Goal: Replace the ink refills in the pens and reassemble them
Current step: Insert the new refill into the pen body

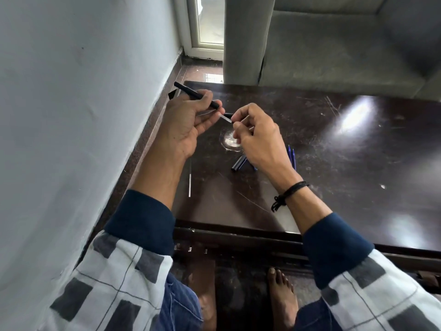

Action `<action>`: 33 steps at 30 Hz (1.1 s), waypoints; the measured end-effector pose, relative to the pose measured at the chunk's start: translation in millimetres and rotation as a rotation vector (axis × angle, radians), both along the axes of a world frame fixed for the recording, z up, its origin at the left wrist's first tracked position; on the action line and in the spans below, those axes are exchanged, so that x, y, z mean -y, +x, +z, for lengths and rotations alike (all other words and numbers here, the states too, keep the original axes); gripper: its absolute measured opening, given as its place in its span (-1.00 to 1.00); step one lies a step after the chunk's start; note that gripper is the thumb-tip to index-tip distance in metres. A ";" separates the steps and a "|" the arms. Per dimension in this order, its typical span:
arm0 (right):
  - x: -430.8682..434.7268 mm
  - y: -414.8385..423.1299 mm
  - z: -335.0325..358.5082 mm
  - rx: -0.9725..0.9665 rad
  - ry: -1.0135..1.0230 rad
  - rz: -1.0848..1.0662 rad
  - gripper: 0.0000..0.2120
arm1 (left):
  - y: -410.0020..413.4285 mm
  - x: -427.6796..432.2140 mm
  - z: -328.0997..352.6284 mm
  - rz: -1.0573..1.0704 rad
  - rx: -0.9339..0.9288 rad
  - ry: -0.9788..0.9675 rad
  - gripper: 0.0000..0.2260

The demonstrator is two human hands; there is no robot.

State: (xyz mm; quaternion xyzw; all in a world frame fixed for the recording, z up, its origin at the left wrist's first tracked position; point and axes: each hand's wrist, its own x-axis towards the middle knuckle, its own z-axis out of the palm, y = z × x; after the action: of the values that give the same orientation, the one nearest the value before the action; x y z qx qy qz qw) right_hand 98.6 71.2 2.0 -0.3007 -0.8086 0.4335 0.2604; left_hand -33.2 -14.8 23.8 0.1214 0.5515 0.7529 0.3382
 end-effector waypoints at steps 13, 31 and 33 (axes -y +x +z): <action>-1.1 0.3 0.0 -0.007 -0.020 -0.025 -0.93 | 12.9 -5.9 -3.4 -0.113 -0.146 -0.120 -0.92; -4.4 1.9 0.0 0.053 -0.033 -0.073 -0.93 | 12.0 -9.8 -7.3 -0.063 -0.158 -0.138 -0.95; -5.9 2.1 0.3 0.046 -0.040 -0.065 -0.91 | 12.5 -10.5 -6.8 -0.040 -0.160 -0.135 -0.94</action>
State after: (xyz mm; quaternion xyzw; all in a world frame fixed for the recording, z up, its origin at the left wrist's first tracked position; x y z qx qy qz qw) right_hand 100.7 77.1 2.4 -0.3420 -0.7952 0.4340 0.2496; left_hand -20.7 -4.3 17.1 0.1690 0.6238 0.6949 0.3153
